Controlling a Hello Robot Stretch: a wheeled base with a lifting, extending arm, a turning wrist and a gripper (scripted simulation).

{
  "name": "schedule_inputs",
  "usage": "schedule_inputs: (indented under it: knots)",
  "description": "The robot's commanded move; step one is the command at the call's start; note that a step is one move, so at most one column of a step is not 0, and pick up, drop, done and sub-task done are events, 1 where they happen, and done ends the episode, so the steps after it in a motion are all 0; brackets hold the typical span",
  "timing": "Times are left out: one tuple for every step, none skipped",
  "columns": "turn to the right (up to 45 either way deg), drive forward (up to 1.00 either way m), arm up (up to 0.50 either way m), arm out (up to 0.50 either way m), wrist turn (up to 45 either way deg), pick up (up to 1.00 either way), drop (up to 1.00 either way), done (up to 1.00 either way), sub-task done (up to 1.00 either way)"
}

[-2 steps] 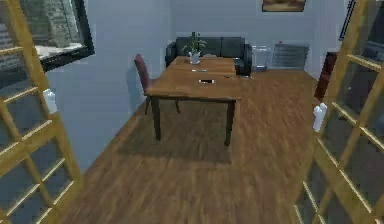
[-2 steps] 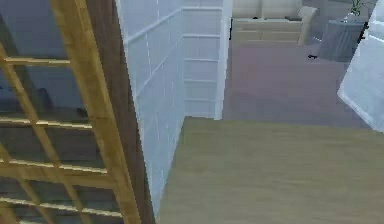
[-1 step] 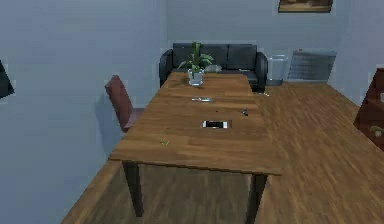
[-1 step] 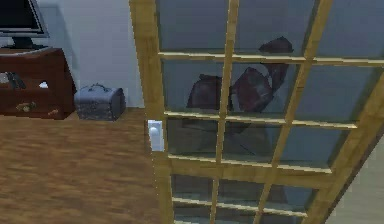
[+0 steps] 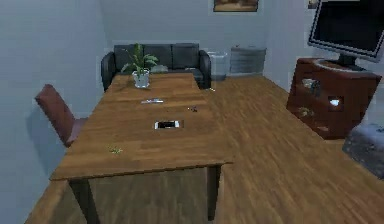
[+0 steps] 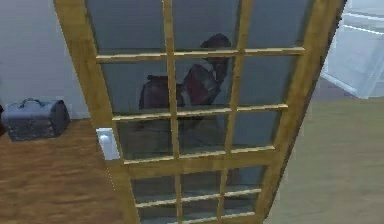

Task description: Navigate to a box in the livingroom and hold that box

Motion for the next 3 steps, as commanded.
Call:
schedule_inputs:
  knots:
    - [0.0, 0.1, 0.0, 0.0, 0.0, 0.0, 0.0, 0.0, 0.0]
    - [45.0, 0.0, 0.0, 0.0, 0.0, 0.0, 0.0, 0.0, 0.0]
    - [3.0, 0.0, 0.0, 0.0, 0.0, 0.0, 0.0, 0.0, 0.0]
